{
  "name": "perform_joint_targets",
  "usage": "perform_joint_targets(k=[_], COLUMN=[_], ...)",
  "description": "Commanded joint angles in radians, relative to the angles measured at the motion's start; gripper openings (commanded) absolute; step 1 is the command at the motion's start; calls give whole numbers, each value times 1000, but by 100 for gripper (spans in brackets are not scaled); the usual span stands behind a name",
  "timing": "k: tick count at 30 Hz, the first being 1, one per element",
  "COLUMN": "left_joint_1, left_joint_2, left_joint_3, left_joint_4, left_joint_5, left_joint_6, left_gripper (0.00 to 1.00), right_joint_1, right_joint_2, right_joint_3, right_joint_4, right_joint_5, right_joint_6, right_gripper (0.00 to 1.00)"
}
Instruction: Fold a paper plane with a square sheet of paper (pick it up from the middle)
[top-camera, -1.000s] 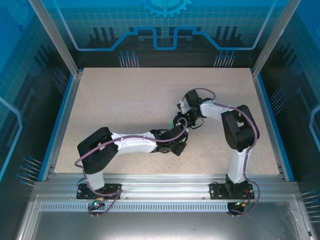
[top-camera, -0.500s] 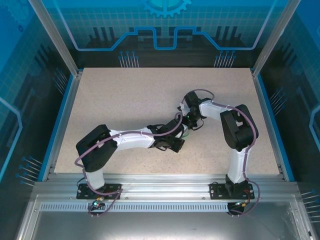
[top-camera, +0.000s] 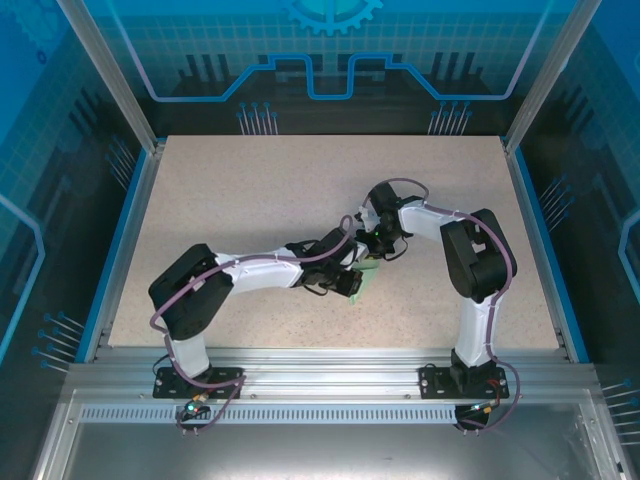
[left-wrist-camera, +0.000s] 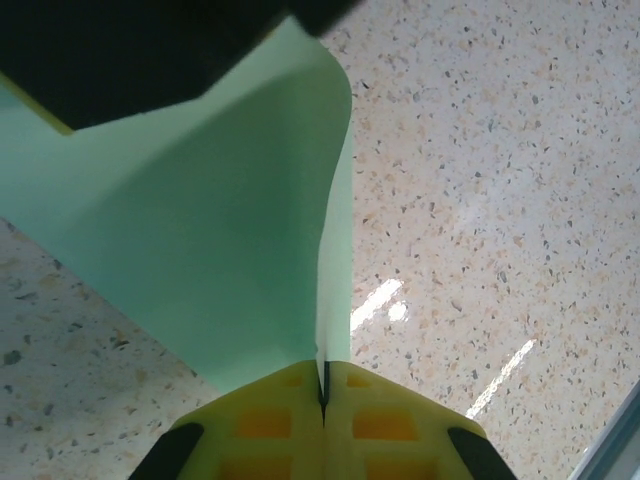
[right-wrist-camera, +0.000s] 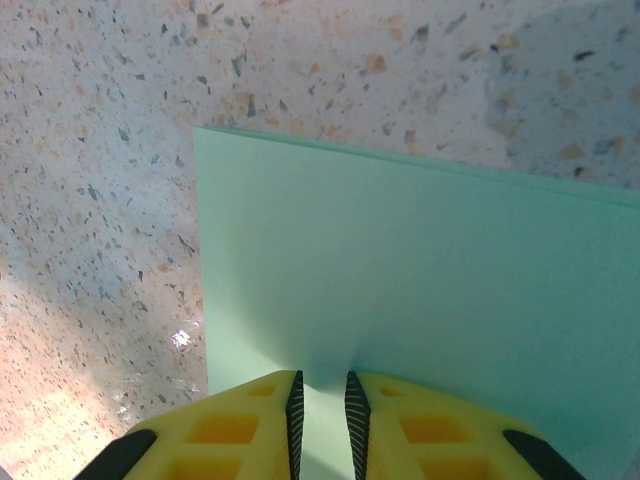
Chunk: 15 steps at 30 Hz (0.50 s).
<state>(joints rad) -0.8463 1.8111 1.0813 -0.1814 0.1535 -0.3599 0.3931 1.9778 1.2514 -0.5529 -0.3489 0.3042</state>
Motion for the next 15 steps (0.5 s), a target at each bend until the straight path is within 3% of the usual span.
perform_joint_targets(k=[1,15], left_joint_1=[14,39], left_joint_2=[7,27], left_joint_3=[-14,-47], left_joint_4=[17,48], left_joint_5=[49,57], left_joint_6=[10,-9], left_gripper=[0,0], right_joint_1=[11,13], right_joint_2=[17,7], right_joint_3=[-4,-7], right_joint_4=[-51,-40], right_joint_5=[10,-5], right_joint_6=[-15,14], right_gripper=[22,24])
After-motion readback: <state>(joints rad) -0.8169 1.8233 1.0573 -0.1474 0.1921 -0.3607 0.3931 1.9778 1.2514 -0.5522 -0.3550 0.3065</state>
